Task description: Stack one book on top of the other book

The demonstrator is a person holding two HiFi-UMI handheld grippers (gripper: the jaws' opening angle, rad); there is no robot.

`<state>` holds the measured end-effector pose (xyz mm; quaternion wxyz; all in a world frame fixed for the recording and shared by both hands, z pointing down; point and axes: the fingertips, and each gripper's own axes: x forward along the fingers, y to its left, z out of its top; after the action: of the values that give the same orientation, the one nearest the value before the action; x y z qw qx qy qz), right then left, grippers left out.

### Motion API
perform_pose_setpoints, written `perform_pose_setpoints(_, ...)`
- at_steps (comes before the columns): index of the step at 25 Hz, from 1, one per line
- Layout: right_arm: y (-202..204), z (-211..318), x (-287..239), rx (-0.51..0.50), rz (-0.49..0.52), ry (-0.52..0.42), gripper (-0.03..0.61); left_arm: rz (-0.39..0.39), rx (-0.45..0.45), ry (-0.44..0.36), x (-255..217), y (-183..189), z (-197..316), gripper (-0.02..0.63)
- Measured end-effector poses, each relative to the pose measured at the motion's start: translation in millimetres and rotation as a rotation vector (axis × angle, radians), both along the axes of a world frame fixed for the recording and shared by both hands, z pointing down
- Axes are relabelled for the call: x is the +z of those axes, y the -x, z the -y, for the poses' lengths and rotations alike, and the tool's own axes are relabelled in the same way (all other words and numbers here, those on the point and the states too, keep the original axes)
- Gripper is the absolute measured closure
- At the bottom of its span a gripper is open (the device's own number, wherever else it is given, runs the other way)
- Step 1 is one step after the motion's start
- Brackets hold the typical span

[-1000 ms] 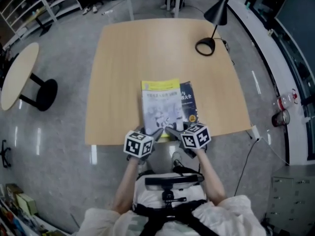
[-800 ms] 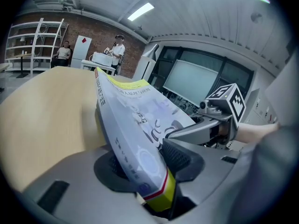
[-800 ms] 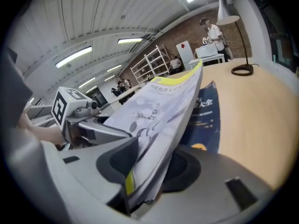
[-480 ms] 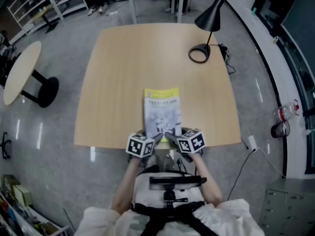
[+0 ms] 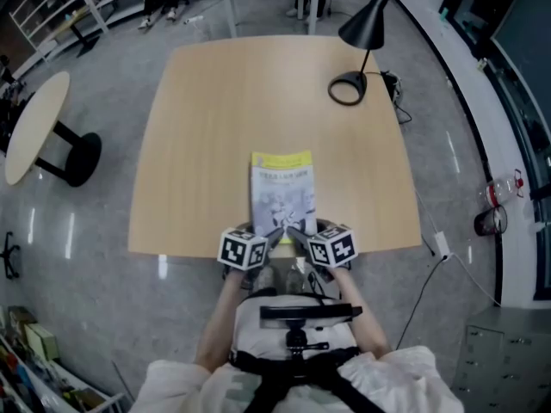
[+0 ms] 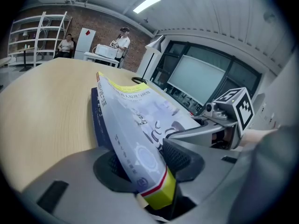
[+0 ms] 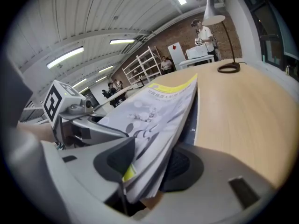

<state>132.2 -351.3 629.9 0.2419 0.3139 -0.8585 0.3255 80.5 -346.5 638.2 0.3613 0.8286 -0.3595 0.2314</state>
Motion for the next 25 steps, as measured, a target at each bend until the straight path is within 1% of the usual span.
perform_pose_setpoints(6,-2,0,-1,0.000,-0.014,-0.025,0.352,-0.008,-0.004,0.000,0,0,0,0.430)
perform_pose_setpoints(7,-2,-1,-2,-0.011,-0.027,-0.035,0.325,-0.013,-0.006,0.000,-1,0,0,0.430)
perform_pose_setpoints(8,-1,-2,-2,-0.028,-0.046,-0.049,0.281,-0.017,-0.008,0.000,-1,0,1,0.430)
perform_pose_setpoints(9,-1,-2,-2,-0.042,-0.063,-0.061,0.260,-0.019,-0.010,0.000,-2,1,2,0.430)
perform_pose_setpoints(11,-1,-2,-1,-0.044,-0.060,-0.059,0.255,-0.019,-0.012,0.000,-1,1,3,0.430)
perform_pose_setpoints(14,-4,0,-3,0.013,-0.006,-0.018,0.255,-0.015,-0.010,0.001,1,1,2,0.430)
perform_pose_setpoints(16,-10,0,-5,0.050,0.011,0.001,0.255,-0.008,-0.007,-0.002,1,2,2,0.430)
perform_pose_setpoints(20,-41,10,-17,0.143,-0.010,-0.047,0.255,-0.002,-0.006,-0.010,-1,4,2,0.430)
perform_pose_setpoints(23,-60,23,-32,0.212,0.042,-0.059,0.255,-0.005,-0.008,-0.008,0,5,2,0.430)
perform_pose_setpoints(25,-58,29,-43,0.209,0.102,-0.060,0.255,-0.005,-0.008,-0.010,0,4,3,0.430)
